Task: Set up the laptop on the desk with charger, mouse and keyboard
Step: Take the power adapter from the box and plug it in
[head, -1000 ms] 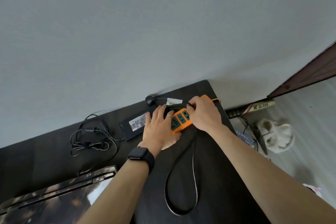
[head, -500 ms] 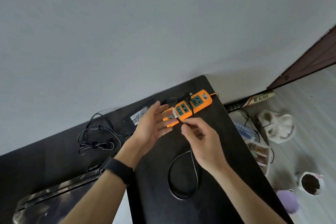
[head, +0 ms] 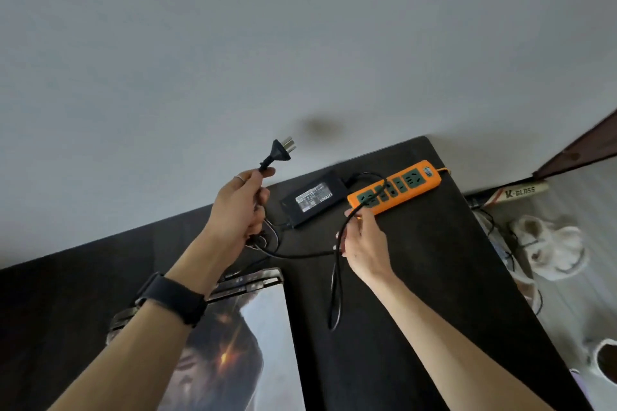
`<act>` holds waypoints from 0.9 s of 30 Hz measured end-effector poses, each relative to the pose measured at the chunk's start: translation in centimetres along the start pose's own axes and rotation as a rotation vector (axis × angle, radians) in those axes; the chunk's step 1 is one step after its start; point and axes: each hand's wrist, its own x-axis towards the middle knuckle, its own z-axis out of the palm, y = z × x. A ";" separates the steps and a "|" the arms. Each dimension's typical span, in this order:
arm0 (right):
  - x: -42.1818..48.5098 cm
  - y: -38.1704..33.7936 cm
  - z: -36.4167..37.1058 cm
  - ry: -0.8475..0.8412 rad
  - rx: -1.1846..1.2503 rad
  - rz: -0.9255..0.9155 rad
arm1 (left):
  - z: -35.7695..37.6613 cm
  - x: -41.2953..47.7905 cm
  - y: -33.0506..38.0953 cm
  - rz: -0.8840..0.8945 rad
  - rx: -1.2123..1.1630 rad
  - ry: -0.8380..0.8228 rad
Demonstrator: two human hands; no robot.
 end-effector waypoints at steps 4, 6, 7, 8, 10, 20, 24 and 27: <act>0.3 -2.2 2.3 0.153 0.528 0.129 | -1.4 -1.0 0.0 0.049 0.076 0.060; 0.8 -2.5 2.1 0.270 0.625 0.167 | -2.1 -1.4 -0.4 0.041 0.104 0.078; 0.9 -2.4 2.2 0.318 0.536 0.144 | -2.4 -1.6 -0.7 0.034 0.103 0.078; 1.0 -2.2 2.3 0.340 0.379 0.103 | -2.6 -1.7 -0.9 0.026 0.102 0.074; 1.2 -1.6 2.8 0.248 -0.097 -0.015 | -2.7 -1.8 -1.5 0.011 0.133 0.068; 3.7 -1.4 7.5 -0.339 -0.971 -0.185 | -5.7 -1.0 -3.0 0.009 0.170 0.155; 3.4 -1.9 10.1 -0.533 -1.016 -0.291 | -6.3 -0.8 -3.2 0.025 0.234 0.172; 3.6 -1.0 10.2 -0.416 -0.934 -0.243 | -5.8 -0.6 -3.1 0.089 0.325 0.150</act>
